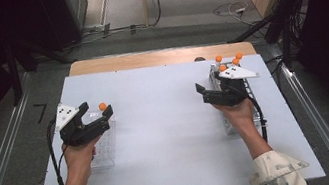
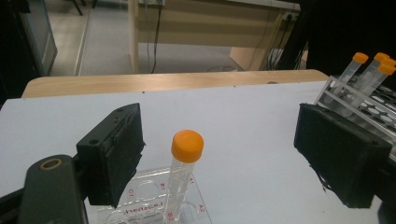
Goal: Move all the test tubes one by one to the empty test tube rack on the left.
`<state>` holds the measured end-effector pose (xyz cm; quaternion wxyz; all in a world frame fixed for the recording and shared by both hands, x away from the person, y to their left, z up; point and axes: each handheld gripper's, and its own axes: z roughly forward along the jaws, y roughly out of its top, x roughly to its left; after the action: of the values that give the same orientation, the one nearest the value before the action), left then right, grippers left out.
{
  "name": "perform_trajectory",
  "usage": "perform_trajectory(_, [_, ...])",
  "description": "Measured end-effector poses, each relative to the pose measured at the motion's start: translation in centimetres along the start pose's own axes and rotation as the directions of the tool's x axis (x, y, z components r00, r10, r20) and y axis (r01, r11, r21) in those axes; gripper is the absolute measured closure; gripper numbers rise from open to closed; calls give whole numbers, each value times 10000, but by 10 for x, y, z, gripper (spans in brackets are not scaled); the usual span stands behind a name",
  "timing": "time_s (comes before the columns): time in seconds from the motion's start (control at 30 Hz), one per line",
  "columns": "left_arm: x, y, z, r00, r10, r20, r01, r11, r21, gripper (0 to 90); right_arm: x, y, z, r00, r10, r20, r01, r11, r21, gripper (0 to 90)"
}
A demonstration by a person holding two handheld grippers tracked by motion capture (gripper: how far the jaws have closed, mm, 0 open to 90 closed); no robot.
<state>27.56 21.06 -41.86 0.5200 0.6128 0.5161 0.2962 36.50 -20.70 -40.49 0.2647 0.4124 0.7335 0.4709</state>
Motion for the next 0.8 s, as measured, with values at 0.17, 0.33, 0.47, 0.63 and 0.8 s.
perform_trajectory(0.17, [0,0,0,10000,-80,-23,80,10000,17,163,-22,-5,-3,9987,98,494,-104,9999,109,226])
perform_trajectory(0.33, [0,0,1,10000,-2,16,2,10000,56,163,-35,-10,-7,9929,215,1168,-170,9991,-396,299])
perform_trajectory(0.47, [-1,-1,1,10000,-17,30,17,10000,43,163,-47,-12,-4,9901,560,1285,-571,9984,52,329])
perform_trajectory(0.63, [-1,-1,2,10000,28,9,-28,9999,104,163,-60,-17,4,9872,1054,1194,-1124,9922,543,361])
perform_trajectory(0.8, [-2,-2,4,10000,45,-21,-45,9999,140,163,-63,-17,14,9881,874,1268,-974,9925,742,442])
